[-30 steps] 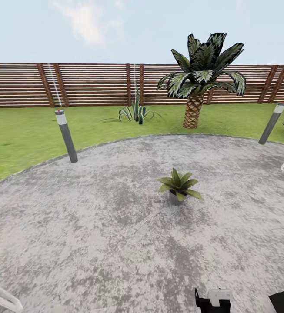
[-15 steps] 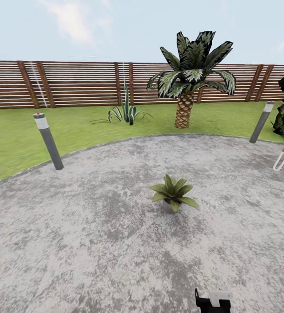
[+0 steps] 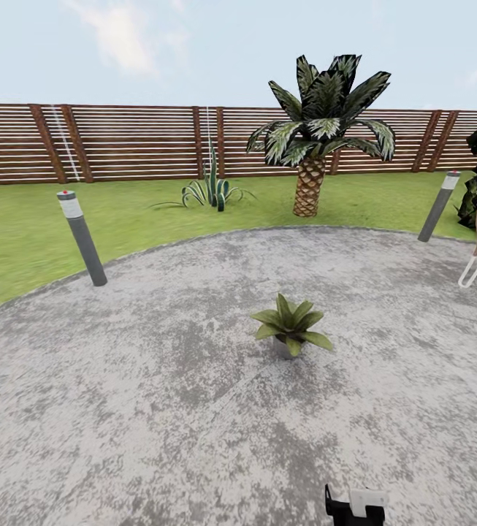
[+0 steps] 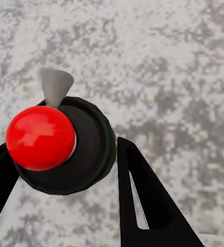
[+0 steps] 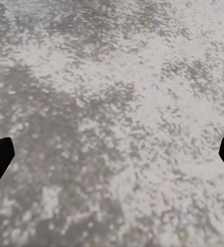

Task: Pick up the pesticide atomizer in the garden and spray insectifuge to fully cover both potted plants in the garden.

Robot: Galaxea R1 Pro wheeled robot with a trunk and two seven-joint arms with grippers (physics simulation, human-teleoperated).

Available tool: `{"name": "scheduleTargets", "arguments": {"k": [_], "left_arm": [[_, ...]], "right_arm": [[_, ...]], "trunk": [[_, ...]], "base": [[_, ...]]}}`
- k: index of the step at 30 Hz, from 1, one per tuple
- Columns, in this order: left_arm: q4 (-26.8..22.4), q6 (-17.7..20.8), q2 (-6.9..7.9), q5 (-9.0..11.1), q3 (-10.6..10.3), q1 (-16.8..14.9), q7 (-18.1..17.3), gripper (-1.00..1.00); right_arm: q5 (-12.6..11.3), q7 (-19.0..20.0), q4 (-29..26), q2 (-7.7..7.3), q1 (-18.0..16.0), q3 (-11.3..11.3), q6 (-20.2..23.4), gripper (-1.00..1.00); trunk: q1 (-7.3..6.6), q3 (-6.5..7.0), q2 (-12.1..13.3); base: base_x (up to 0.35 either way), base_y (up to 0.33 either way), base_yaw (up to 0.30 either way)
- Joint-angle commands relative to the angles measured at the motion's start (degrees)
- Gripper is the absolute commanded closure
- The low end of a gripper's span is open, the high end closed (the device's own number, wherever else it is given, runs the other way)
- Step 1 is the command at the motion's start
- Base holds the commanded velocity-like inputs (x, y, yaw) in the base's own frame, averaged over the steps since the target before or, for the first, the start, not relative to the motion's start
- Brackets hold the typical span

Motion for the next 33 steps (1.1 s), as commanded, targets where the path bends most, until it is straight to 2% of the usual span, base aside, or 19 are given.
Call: {"name": "scheduleTargets", "arguments": {"k": [1,6,12,13,16,18,19,20,21,22,23,24,25,27,29,31,32,33], "left_arm": [[-0.3,-0.2,-0.02,0.2,0.1,0.0,-0.1,1.0],[-1.9,0.2,-0.02,-0.9,-1.0,-0.4,-0.9,1.0],[-3.9,0.6,1.15,-3.0,-3.4,-1.9,-3.1,1.0],[-4.2,0.6,1.91,-10.4,-5.0,-3.4,-15.3,1.0],[-5.3,0.8,4.42,-17.1,-5.1,-6.3,-27.8,1.0],[-6.2,1.1,5.55,-21.5,-5.1,-8.1,-35.8,1.0],[-6.8,1.4,5.95,-24.0,-5.1,-9.3,-39.9,1.0],[-7.2,1.8,6.12,-26.6,-5.2,-10.2,-42.4,1.0],[-7.4,2.1,6.13,-28.8,-5.2,-10.7,-43.7,1.0],[-7.5,2.7,5.92,-32.8,-5.2,-11.5,-45.8,1.0],[-7.6,3.2,5.7,-35.5,-5.1,-12.1,-47.1,1.0],[-7.6,3.8,5.46,-39.3,-5.0,-13.0,-49.0,1.0],[-7.7,6.1,3.63,-45.7,-5.1,-14.7,-52.1,1.0],[-7.9,7.1,2.67,-48.2,-5.1,-15.1,-52.7,1.0],[-9.0,7.5,2.02,-51.8,-5.1,-15.3,-52.9,1.0],[-9.4,7.7,1.84,-53.4,-5.1,-15.4,-53.2,1.0],[-9.6,7.8,1.64,-54.1,-5.1,-15.4,-54.0,1.0],[-9.8,8.2,1.48,-54.4,-5.1,-15.4,-54.7,1.0]], "right_arm": [[-0.3,-0.2,0.0,-0.01,0.0,0.5,-0.1,-1.0],[0.0,0.2,0.0,-0.05,0.0,0.7,0.0,-1.0],[1.3,1.8,-1.2,-0.87,0.0,0.7,0.1,-1.0],[5.8,7.5,-3.2,-1.36,0.0,0.7,0.1,-1.0],[12.1,11.9,-7.3,-3.3,0.0,0.7,0.1,-1.0],[16.5,15.0,-9.5,-3.99,0.0,0.7,0.2,-1.0],[19.7,17.8,-10.7,-4.24,0.0,0.6,0.7,-1.0],[22.7,21.0,-11.7,-4.36,-0.1,0.6,1.6,-1.0],[24.6,23.1,-12.6,-4.41,-0.1,0.6,2.7,-1.0],[27.2,25.8,-14.3,-4.45,-0.1,0.6,5.2,-1.0],[28.5,27.0,-15.5,-4.46,-0.2,0.6,7.0,-1.0],[29.6,28.1,-17.2,-4.45,-0.2,0.6,9.5,-1.0],[30.5,29.1,-20.7,-4.17,-0.2,0.5,12.4,-1.0],[30.7,29.3,-22.0,-3.99,-0.2,0.6,12.8,-1.0],[31.0,30.0,-23.8,-3.75,-0.2,0.7,13.0,-1.0],[32.1,33.4,-25.6,-3.67,-0.2,0.7,13.0,-1.0],[33.2,37.4,-27.3,-3.64,-0.2,0.7,13.0,-1.0],[33.8,40.2,-28.3,-3.63,-0.2,0.6,13.0,1.0]], "trunk": [[-0.01,-0.05,0.0],[-0.01,-0.05,0.0],[-0.01,-0.05,0.0],[-0.01,-0.05,0.0],[-0.01,-0.05,0.0],[-0.01,-0.05,0.0],[-0.01,-0.05,0.0],[-0.01,-0.05,0.0],[-0.01,-0.05,0.0],[-0.01,-0.05,0.0],[-0.01,-0.05,0.0],[-0.01,-0.05,0.0],[-0.01,-0.05,0.0],[-0.01,-0.05,0.0],[-0.01,-0.05,0.0],[-0.01,-0.05,0.0],[-0.01,-0.05,0.0],[-0.01,-0.05,0.0]], "base": [[0.0,0.0,0.0],[0.0,0.0,0.0],[0.0,0.0,0.0],[0.0,0.0,0.0],[0.0,0.0,0.0],[0.0,0.0,0.0],[0.0,0.0,0.0],[0.0,0.0,0.0],[0.0,0.0,0.0],[0.0,0.0,0.0],[0.0,0.0,0.0],[0.0,0.0,0.0],[0.0,0.0,0.0],[0.0,0.0,0.0],[0.0,0.0,0.0],[0.0,0.0,0.0],[0.0,0.0,0.0],[0.0,0.0,0.0]]}}
